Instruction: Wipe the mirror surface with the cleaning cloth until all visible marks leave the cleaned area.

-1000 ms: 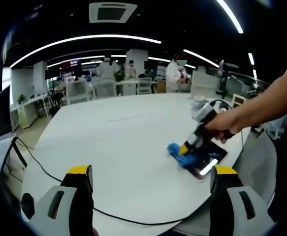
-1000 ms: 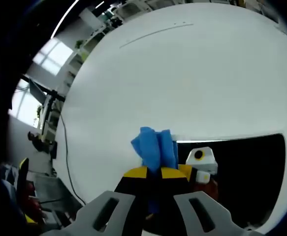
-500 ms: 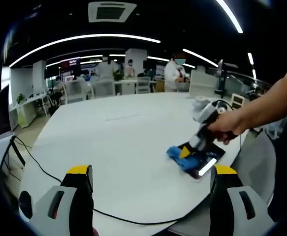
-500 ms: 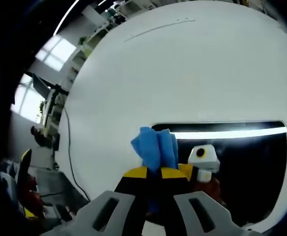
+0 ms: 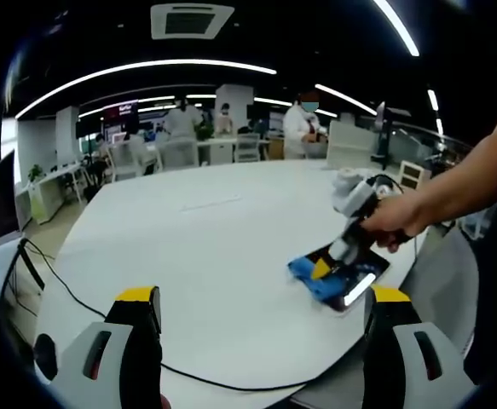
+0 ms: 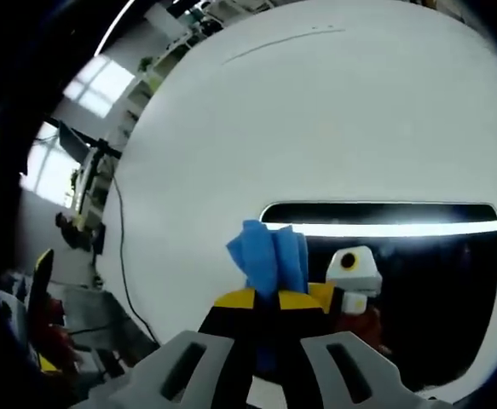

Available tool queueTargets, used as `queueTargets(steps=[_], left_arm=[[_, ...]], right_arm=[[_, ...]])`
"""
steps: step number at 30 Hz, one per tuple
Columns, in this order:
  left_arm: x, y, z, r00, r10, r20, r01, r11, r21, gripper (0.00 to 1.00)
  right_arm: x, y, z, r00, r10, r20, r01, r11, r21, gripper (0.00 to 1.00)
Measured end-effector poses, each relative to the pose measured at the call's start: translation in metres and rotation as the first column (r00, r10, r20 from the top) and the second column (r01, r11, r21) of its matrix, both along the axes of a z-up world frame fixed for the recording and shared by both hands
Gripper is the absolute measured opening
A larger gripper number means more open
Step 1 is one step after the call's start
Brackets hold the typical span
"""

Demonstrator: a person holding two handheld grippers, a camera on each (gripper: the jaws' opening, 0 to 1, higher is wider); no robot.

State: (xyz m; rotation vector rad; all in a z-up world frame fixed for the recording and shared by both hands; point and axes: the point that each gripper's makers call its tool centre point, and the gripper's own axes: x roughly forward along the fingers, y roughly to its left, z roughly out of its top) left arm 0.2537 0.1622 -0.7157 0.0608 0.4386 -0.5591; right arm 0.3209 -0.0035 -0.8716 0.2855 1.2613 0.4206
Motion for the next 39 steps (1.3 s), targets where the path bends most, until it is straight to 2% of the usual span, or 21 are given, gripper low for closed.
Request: queueTargets(steps=[14,33,39], left_arm=[[-0.002,0.004,0.004,1.000,0.027,0.009,-0.027,1.000,0.005,0.99],[-0.003,-0.014,0.003,0.999,0.040,0.009,-0.040,0.999,0.003,0.99],[0.000,-0.018,-0.007,0.999,0.043,-0.017,-0.043,0.999,0.010,0.99]], right_arm=[[-0.001,-0.002,0.000,0.999,0.038,0.018,-0.038,0.999,0.012,0.01],[-0.002,-0.039,0.002,0.999,0.037,0.025,-0.037,0.999,0.020,0.01],[-0.004,-0.051,0.003,0.999,0.034,0.023,-0.035,0.999,0.023,0.01]])
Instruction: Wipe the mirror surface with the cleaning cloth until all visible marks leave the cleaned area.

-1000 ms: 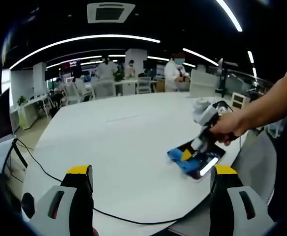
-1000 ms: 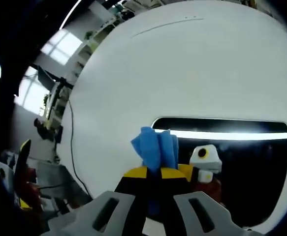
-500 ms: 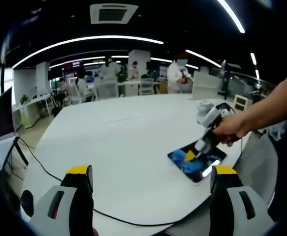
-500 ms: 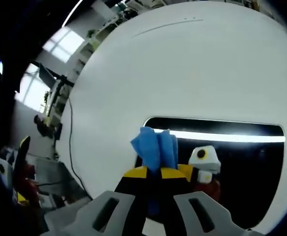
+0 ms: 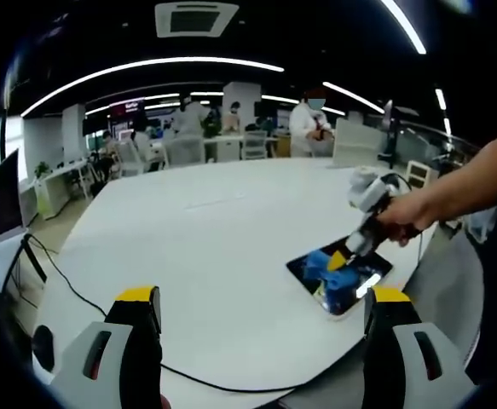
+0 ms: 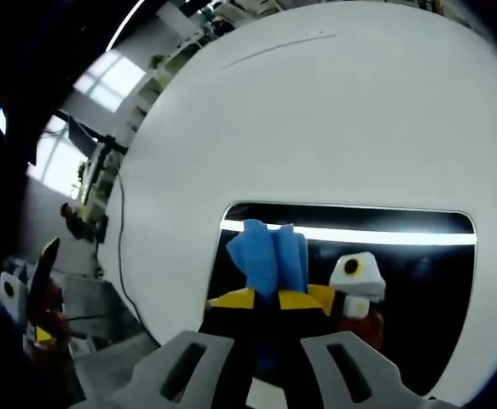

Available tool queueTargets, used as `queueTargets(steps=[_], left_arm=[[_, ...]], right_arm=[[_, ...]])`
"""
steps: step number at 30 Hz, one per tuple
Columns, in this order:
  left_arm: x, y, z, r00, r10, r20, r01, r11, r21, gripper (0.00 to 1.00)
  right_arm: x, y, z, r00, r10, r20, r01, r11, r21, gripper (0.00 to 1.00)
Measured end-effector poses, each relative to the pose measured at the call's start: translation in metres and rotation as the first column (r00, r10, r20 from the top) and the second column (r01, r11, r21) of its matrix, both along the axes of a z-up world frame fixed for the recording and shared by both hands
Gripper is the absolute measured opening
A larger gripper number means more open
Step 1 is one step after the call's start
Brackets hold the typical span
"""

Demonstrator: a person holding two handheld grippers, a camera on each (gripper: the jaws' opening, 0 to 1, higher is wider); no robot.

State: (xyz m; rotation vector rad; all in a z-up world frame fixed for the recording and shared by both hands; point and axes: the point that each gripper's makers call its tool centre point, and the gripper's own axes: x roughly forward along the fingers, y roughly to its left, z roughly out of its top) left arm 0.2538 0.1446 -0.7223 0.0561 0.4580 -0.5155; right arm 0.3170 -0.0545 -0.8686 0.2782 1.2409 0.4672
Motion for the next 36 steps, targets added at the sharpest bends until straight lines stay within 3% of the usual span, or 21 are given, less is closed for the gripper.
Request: queueTargets(steps=[14,36], left_arm=[[-0.007,-0.023,-0.009,1.000,0.006,-0.013,-0.006,1.000,0.003,1.00],[-0.014,-0.030,-0.014,1.000,0.009,-0.024,-0.010,1.000,-0.023,0.99]], right_arm=[[0.004,-0.041,-0.003,1.000,-0.018,0.000,0.018,1.000,0.007,0.01],[-0.001,-0.069,0.001,0.999,-0.036,-0.007,0.036,0.999,0.000,0.01]])
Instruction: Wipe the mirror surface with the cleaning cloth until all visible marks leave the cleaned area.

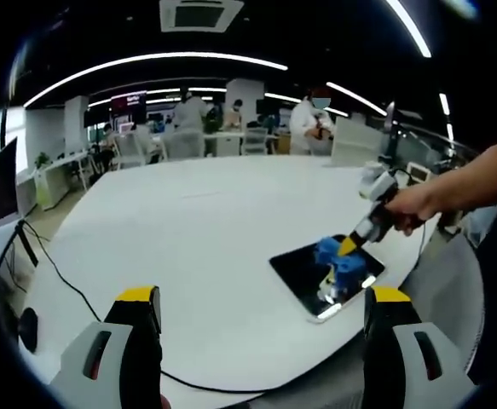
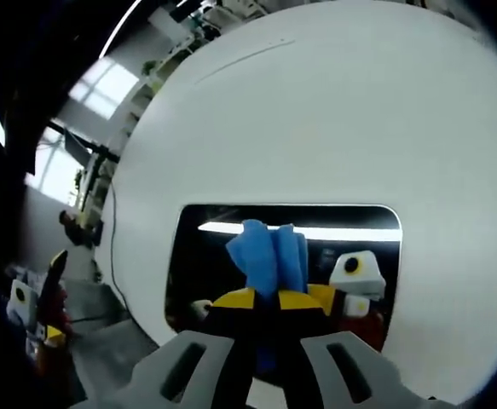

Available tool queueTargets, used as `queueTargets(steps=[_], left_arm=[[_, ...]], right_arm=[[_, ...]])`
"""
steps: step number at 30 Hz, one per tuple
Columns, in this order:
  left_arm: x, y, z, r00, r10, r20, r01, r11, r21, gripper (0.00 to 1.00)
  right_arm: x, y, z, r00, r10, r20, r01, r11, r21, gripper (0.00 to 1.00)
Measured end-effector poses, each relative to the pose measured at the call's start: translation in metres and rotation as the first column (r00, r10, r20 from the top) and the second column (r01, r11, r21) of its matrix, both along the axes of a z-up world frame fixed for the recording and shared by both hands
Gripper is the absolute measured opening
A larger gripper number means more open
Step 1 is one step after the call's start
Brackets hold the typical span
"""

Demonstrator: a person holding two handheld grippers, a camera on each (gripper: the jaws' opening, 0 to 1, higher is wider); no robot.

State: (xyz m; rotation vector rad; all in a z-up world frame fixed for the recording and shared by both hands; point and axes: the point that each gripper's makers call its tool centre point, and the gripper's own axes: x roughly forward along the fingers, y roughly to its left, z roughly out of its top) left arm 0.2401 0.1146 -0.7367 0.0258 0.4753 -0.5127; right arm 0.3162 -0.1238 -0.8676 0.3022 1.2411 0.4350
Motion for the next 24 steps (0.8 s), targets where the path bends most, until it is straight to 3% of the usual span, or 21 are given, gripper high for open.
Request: queueTargets(steps=[13,19,24], left_arm=[[0.001,0.004,-0.007,1.000,-0.009,-0.005,0.009,1.000,0.009,0.99],[0.003,-0.004,-0.013,0.999,-0.047,-0.019,0.048,0.998,0.042,1.00],[0.007,-0.009,-0.015,0.998,-0.054,-0.023,0.054,0.998,0.022,1.00]], right_arm=[[0.007,-0.027,-0.005,1.000,-0.025,-0.011,0.025,1.000,-0.008,0.01],[0.006,-0.046,-0.006,0.999,-0.046,-0.023,0.045,0.999,-0.014,0.01],[0.004,-0.054,-0.004,0.998,-0.052,-0.030,0.052,0.998,-0.019,0.01]])
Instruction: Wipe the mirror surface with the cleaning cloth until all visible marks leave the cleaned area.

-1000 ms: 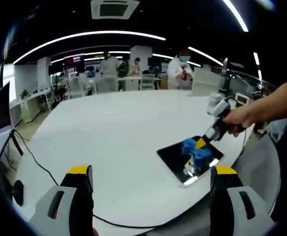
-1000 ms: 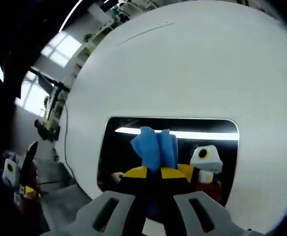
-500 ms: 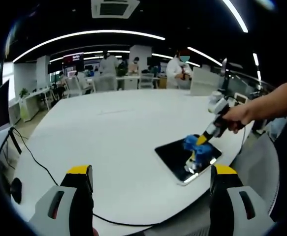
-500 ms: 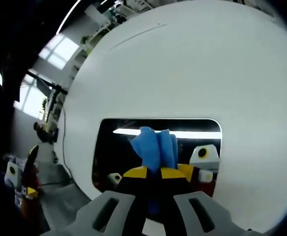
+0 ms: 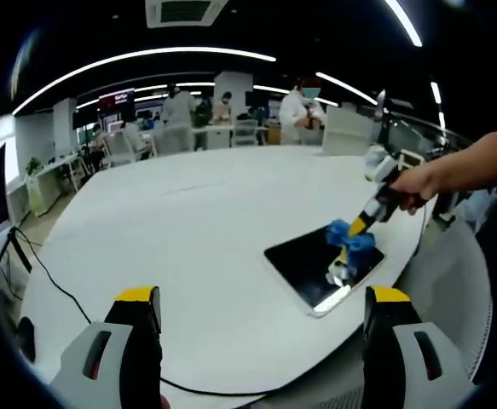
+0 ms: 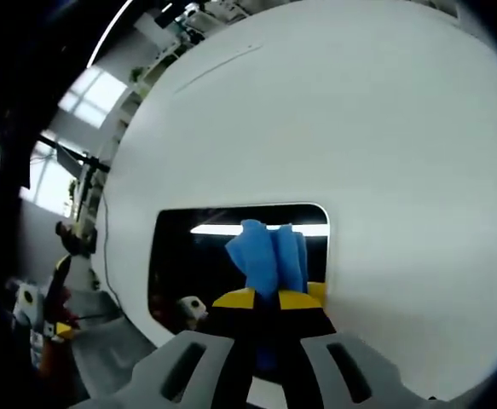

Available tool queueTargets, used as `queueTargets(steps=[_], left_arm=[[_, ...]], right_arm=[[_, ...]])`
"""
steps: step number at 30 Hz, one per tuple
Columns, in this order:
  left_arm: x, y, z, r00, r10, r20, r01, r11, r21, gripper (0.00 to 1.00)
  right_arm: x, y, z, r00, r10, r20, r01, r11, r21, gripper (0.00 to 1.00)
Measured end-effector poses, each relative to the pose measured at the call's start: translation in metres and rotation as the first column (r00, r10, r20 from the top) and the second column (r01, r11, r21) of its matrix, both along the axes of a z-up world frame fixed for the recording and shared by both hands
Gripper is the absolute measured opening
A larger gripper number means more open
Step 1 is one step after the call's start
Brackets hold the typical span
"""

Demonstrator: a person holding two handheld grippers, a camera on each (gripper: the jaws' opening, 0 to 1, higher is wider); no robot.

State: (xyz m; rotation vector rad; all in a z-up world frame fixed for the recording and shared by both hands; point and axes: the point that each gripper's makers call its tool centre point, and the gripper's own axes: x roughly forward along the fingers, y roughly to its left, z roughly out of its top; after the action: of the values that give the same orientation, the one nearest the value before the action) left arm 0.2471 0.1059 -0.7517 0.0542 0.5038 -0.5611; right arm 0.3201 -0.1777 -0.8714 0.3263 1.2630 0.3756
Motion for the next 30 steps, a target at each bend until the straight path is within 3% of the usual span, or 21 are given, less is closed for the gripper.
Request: queueTargets(steps=[8,18,23,30], left_arm=[[0.007,-0.003,-0.010,1.000,0.020,-0.013,-0.020,0.999,-0.042,1.00],[0.013,-0.018,-0.020,0.999,-0.050,0.017,0.050,0.998,0.026,1.00],[0.015,-0.024,-0.026,0.999,-0.047,-0.006,0.047,0.999,-0.004,1.00],[0.020,-0.034,-0.028,0.998,-0.052,0.018,0.052,0.999,-0.003,1.00]], right_arm=[[-0.005,-0.010,0.003,1.000,-0.005,-0.007,0.005,1.000,-0.014,0.01],[-0.003,-0.018,0.000,1.000,-0.014,-0.008,0.014,0.999,-0.032,0.01],[-0.001,-0.021,-0.002,1.000,-0.025,-0.006,0.025,0.999,-0.036,0.01],[-0.001,-0.020,-0.003,1.000,-0.025,-0.001,0.025,0.998,-0.061,0.01]])
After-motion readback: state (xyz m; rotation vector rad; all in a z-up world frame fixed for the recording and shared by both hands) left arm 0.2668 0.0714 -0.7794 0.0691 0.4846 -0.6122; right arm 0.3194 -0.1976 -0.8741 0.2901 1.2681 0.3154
